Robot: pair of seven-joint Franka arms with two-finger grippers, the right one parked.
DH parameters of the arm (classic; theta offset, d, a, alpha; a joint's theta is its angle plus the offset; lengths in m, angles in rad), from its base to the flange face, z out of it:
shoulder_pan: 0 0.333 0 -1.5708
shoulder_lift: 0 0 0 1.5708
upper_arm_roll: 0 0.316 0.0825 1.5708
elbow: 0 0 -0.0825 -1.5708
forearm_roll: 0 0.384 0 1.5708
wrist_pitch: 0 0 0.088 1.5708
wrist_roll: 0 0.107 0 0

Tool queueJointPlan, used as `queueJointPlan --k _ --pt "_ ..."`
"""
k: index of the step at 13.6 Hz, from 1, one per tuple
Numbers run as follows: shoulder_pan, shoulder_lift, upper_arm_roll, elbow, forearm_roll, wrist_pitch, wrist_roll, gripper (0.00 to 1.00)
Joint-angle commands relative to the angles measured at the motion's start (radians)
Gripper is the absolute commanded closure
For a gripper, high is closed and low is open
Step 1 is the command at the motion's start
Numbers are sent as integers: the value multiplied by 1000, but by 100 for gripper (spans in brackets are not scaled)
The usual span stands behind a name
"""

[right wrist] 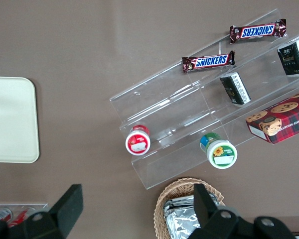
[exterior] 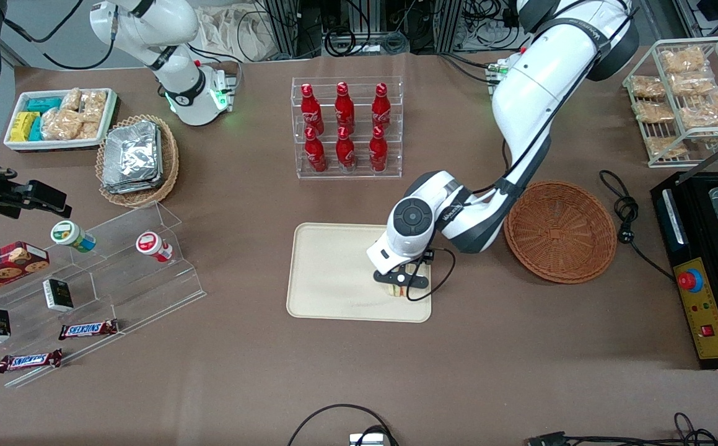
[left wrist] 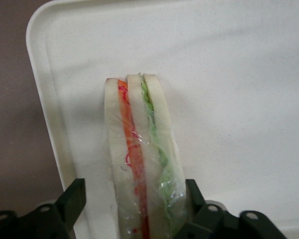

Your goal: Place sandwich from basket to tray

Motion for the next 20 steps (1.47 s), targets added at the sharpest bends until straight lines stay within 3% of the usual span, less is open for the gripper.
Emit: queueJointPlan --k 1,5,11,20 --pt "-16 7 8 37 21 -8 -42 0" --pt "-14 -21 8 72 22 -57 -114 0" --pt "0 -66 9 233 22 -341 -147 0" --pt "163 -261 31 224 22 -513 -134 0"
